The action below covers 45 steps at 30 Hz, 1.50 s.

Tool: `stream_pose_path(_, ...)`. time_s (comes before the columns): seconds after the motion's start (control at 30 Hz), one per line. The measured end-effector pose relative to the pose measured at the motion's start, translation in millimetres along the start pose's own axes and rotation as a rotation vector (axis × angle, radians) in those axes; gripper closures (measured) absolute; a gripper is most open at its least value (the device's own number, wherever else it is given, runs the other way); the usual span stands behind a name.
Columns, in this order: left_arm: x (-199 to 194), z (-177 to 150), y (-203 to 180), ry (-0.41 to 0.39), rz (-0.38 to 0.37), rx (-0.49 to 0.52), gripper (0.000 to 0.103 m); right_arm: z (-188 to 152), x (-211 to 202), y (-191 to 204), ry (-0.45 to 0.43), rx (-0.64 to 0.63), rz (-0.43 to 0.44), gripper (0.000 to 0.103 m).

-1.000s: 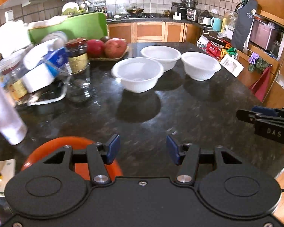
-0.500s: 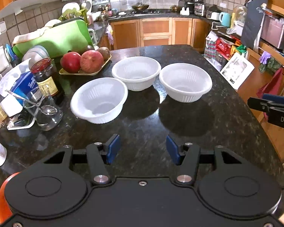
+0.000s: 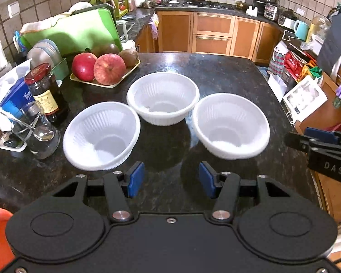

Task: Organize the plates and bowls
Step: 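Move the left gripper to the rim of a white ribbed bowl, then close the left gripper on the white bowl rim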

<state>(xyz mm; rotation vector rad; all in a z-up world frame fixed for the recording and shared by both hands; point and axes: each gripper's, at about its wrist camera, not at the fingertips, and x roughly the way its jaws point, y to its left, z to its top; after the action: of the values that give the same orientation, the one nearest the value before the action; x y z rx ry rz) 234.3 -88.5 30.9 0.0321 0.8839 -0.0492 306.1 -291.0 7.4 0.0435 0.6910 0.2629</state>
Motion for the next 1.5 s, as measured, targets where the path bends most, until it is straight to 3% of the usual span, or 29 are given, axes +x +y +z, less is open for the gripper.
stream_pose_path(0.43, 33, 44, -17, 0.045, -0.024, -0.048, 0.044, 30, 46, -14, 0.031, 0.019, 0.074, 0.055)
stream_pose_path(0.73, 61, 48, -24, 0.094, -0.010, -0.041, 0.044, 26, 68, -16, 0.073, 0.009, 0.089, 0.058)
stream_pose_path(0.93, 74, 47, -23, 0.119, -0.008, -0.045, 0.044, 21, 80, -15, 0.104, 0.008, 0.088, 0.067)
stream_pose_path(1.17, 80, 44, -24, 0.137, -0.006, -0.053, 0.060, 17, 83, -13, 0.122, 0.005, 0.086, 0.085)
stream_pose_path(1.27, 78, 44, -23, 0.145, -0.021, -0.052, 0.069, 16, 81, -11, 0.123, 0.004, 0.092, 0.086)
stream_pose_path(1.5, 64, 35, -29, 0.119, -0.038, -0.008, 0.070, 6, 68, 0, 0.122, -0.018, 0.075, 0.086)
